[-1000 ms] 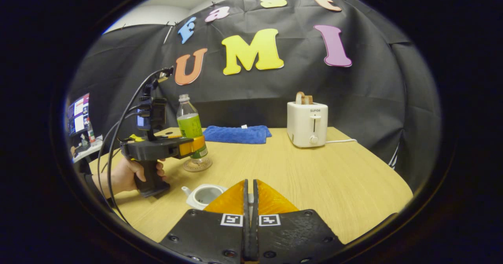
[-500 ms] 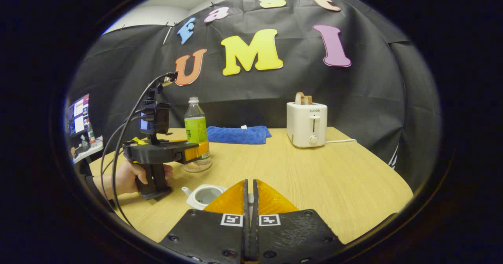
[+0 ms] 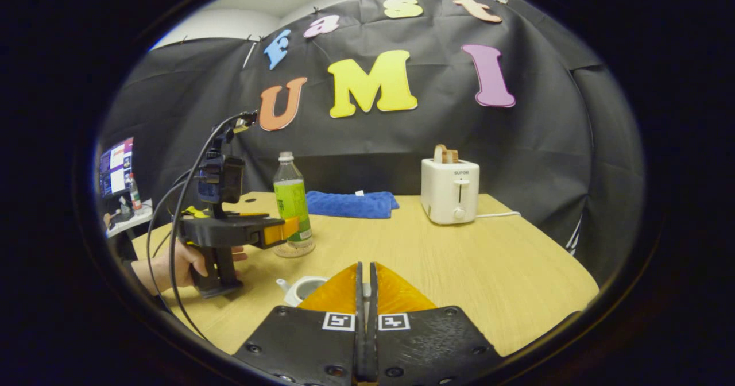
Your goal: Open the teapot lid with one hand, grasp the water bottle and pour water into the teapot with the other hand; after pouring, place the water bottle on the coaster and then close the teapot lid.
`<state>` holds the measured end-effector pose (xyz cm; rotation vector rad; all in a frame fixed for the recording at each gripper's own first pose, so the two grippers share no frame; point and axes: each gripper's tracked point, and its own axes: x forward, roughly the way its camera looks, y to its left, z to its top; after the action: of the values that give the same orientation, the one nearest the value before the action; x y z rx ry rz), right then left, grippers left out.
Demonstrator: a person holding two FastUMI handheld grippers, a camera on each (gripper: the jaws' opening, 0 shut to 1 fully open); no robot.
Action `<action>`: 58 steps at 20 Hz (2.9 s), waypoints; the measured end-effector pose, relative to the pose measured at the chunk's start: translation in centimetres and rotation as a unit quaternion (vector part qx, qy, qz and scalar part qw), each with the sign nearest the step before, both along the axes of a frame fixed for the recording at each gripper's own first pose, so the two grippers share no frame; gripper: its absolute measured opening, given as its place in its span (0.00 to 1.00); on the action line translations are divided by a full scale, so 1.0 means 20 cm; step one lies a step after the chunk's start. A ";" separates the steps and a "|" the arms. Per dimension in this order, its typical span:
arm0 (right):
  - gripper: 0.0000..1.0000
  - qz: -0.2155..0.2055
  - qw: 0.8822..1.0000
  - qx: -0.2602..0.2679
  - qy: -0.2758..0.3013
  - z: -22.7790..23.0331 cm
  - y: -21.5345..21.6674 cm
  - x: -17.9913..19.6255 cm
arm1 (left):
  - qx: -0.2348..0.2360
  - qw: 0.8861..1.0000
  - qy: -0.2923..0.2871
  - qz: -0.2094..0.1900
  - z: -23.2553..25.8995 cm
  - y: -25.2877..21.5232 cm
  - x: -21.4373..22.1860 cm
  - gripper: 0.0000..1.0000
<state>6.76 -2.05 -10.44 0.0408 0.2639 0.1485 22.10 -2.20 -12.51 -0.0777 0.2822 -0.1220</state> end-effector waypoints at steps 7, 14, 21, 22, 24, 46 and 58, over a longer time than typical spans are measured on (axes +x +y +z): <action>0.00 0.031 0.999 -0.004 -0.026 0.10 0.15 0.05 | 0.004 0.999 -0.029 0.035 0.14 0.27 -0.39 0.98; 0.00 0.069 0.997 -0.001 -0.028 0.04 0.30 0.13 | 0.039 0.989 -0.082 0.116 0.31 0.61 -0.72 0.97; 0.00 0.072 0.997 -0.001 -0.028 -0.04 0.30 0.14 | 0.055 0.985 -0.104 0.128 0.35 0.62 -0.85 0.97; 0.00 0.072 0.997 -0.001 -0.026 -0.05 0.31 0.14 | 0.056 0.985 -0.105 0.125 0.35 0.60 -0.86 0.97; 0.00 0.073 0.997 0.004 -0.024 -0.06 0.31 0.13 | 0.056 0.985 -0.107 0.122 0.37 0.59 -0.87 0.97; 0.41 0.024 0.997 0.000 -0.073 0.13 0.19 0.13 | 0.047 0.988 -0.111 0.102 0.43 0.47 -0.89 0.97; 0.92 -0.048 0.988 -0.016 -0.149 0.43 -0.01 -0.28 | 0.012 0.987 -0.150 0.047 0.68 0.04 -1.07 0.97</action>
<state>1.15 -2.35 -1.78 -0.0017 -0.0338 0.0539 0.71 -1.46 1.00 -0.0484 -0.0211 -0.0348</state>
